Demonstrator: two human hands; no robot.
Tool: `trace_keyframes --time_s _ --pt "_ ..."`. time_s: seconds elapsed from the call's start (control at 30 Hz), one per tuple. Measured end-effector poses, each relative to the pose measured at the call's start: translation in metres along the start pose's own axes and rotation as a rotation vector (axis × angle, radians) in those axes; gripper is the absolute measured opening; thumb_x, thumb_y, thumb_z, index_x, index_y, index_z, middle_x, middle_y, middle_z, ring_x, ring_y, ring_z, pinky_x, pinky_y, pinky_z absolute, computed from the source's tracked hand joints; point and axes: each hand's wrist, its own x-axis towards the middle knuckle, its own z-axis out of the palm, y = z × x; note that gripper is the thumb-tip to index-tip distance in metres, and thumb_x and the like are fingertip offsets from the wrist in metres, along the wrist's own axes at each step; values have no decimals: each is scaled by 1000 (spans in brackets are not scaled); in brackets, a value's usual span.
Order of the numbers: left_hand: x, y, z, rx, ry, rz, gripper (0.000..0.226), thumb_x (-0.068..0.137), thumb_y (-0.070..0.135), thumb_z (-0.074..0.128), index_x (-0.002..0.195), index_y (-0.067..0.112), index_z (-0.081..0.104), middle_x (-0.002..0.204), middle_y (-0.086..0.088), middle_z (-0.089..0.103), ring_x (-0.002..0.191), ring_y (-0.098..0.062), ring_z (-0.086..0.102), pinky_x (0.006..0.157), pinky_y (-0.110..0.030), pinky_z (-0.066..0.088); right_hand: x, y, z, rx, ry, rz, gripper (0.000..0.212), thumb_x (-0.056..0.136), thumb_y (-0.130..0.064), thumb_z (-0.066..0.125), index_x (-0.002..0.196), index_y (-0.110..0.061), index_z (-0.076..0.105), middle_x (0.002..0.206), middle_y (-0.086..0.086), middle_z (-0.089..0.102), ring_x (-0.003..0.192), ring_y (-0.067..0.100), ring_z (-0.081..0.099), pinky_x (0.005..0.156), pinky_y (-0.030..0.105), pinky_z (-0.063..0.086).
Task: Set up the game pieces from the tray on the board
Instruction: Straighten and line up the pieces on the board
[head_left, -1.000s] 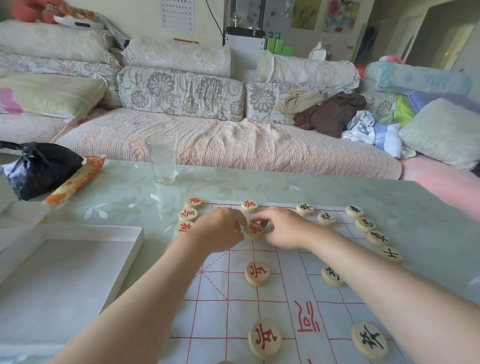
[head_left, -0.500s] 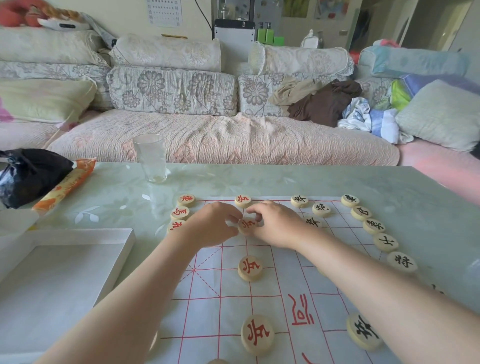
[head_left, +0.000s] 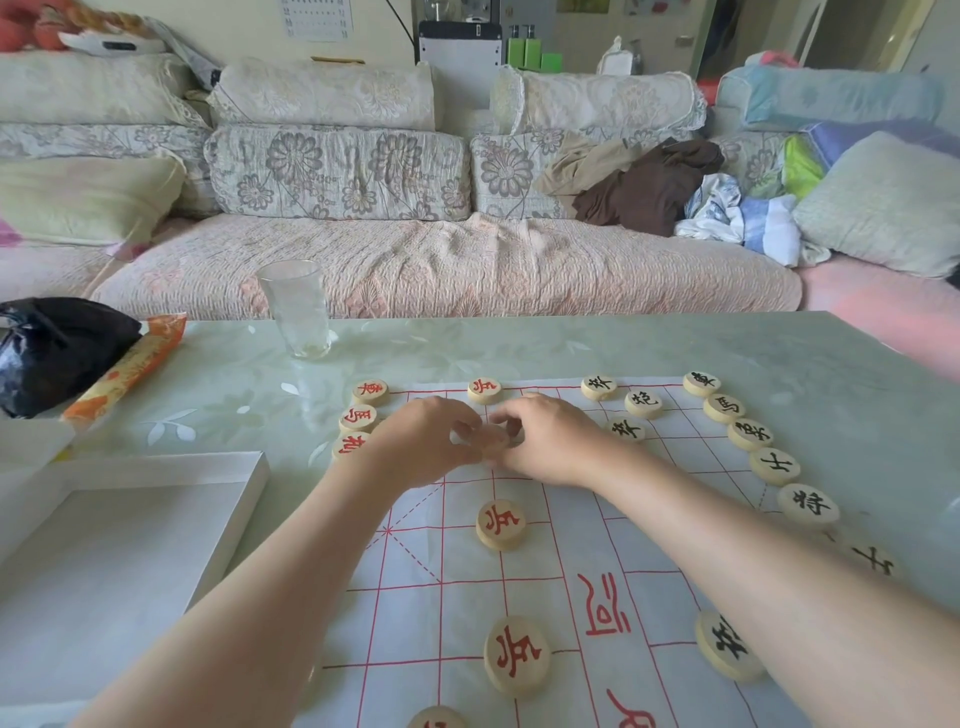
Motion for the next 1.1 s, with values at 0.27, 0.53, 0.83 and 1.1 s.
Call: trace_keyframes --time_s 0.27,0.53,0.83,1.1 --pt "-1 1 2 60 7 31 40 80 31 74 119 26 64 110 11 67 83 -8 55 80 -22 47 -4 -1 1 -3 6 14 42 78 -53 72 113 -32 67 108 -7 57 107 17 57 93 37 48" --pt "-17 8 -11 115 65 25 31 84 29 68 114 23 61 99 11 62 77 -9 52 70 -24 41 -23 -8 -20 -12 5 28 53 84 -53 66 131 -31 57 116 -8 56 109 14 56 89 29 44" --pt "-65 38 -24 110 -85 -42 31 88 27 63 119 26 59 109 10 66 89 -12 57 76 -22 42 -81 -36 -37 -125 -269 -15 46 90 -36 63 134 -26 54 126 -6 58 104 15 55 76 21 43" --pt "-96 36 -3 98 -99 -83 46 86 31 68 129 24 55 124 7 61 104 -14 59 89 -26 47 -101 -39 -21 -87 -189 40 61 87 -45 67 142 -26 49 135 -1 50 123 19 51 100 32 42"
